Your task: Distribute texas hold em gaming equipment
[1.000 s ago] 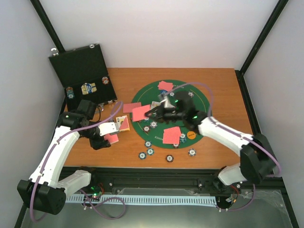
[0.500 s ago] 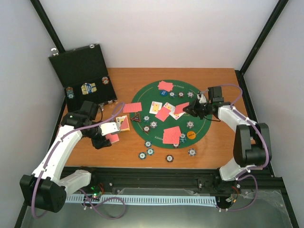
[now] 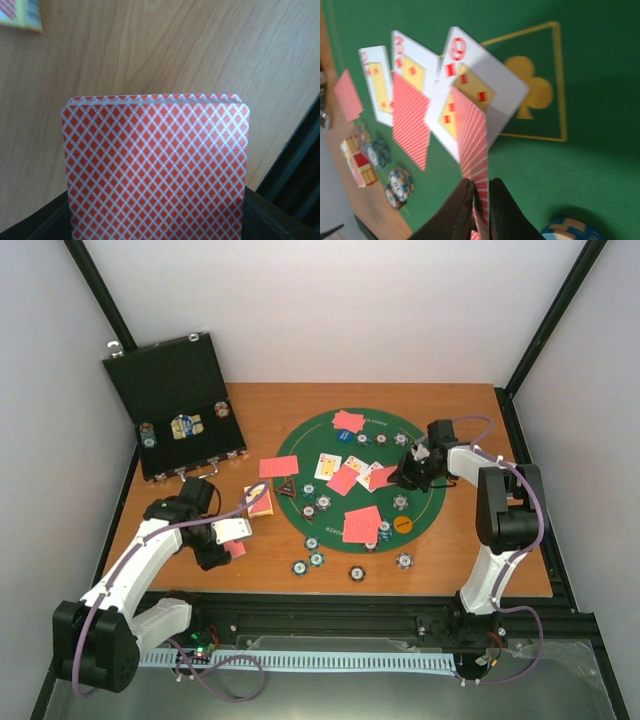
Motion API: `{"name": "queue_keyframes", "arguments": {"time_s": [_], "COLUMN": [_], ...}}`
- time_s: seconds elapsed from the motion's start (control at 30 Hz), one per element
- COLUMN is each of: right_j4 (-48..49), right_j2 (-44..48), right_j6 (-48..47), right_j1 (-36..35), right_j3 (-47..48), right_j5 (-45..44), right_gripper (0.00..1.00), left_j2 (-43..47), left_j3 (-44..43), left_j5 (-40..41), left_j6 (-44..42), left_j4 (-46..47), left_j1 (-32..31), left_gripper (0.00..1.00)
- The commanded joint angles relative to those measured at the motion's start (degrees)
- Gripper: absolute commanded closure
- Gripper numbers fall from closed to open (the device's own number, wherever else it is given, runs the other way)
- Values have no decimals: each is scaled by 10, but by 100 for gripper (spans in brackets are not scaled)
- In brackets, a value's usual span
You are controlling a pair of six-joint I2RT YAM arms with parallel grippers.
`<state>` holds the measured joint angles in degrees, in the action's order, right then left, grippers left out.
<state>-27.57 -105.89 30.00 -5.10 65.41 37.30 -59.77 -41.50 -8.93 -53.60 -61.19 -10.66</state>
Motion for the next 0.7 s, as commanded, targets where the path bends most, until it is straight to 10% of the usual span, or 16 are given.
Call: {"name": "queue_keyframes", "arguments": {"time_s": [0.0,0.4,0.67], "right_j4": [-43,-134,-120], "right_j2": [-9,100,214], "right_j6": [-17,-39,-39], "right_j1": [5,6,6], "right_j3": [14,52,-11], "right_j5": [-58,-203,-271], "right_gripper": [83,2,0], "left_j2": [25,-53,-104], "left_j3": [48,80,89], "left_j5": [37,27,32], "left_j6": [-13,0,32], "left_j4": [84,183,248], "left_j1": [26,80,81], "left_gripper": [81,80,73]}}
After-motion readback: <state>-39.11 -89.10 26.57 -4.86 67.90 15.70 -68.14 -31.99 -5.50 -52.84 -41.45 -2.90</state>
